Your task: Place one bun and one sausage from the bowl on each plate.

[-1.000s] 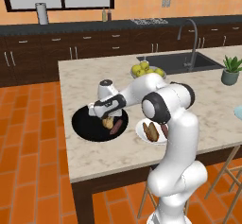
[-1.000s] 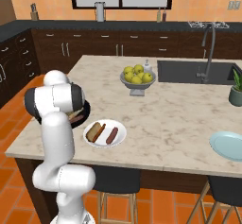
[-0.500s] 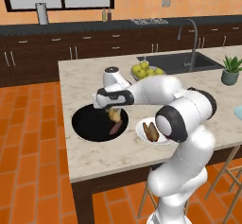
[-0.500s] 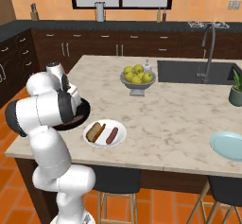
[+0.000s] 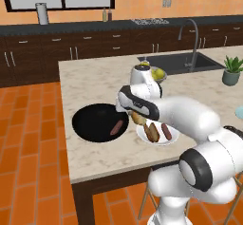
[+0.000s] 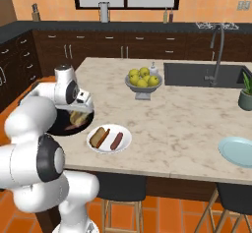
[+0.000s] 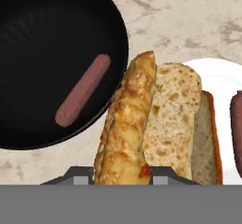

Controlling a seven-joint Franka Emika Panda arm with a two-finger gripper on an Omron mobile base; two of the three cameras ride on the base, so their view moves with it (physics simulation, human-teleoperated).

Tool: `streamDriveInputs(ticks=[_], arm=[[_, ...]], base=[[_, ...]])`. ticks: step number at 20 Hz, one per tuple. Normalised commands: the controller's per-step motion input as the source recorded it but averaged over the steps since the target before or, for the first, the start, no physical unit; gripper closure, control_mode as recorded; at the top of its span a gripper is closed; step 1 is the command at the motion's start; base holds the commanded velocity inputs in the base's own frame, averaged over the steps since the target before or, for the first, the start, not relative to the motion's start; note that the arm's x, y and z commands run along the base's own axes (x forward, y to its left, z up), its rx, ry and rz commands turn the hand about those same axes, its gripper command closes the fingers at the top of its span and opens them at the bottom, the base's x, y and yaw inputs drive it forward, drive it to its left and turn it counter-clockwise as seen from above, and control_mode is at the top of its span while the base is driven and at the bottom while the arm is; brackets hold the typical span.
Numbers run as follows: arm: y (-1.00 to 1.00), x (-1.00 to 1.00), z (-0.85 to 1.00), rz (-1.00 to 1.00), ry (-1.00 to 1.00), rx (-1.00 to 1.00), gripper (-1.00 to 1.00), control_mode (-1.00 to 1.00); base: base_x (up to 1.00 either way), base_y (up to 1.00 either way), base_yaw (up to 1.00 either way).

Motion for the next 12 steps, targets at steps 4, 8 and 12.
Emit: streamDriveInputs(ticks=[4, 8, 12], arm=[[-0.72, -0.32, 0.43, 0.02, 0.0, 0.06, 1.0, -1.0], [-0.49, -0.34, 0.29, 0.0, 0.01, 0.04, 1.0, -1.0], [-0.37, -0.51, 0.09, 0.0, 0.0, -0.01, 1.0, -1.0]], base=[[0.0, 0.0, 0.0], [0.0, 0.0, 0.0], [0.0, 0.0, 0.0]])
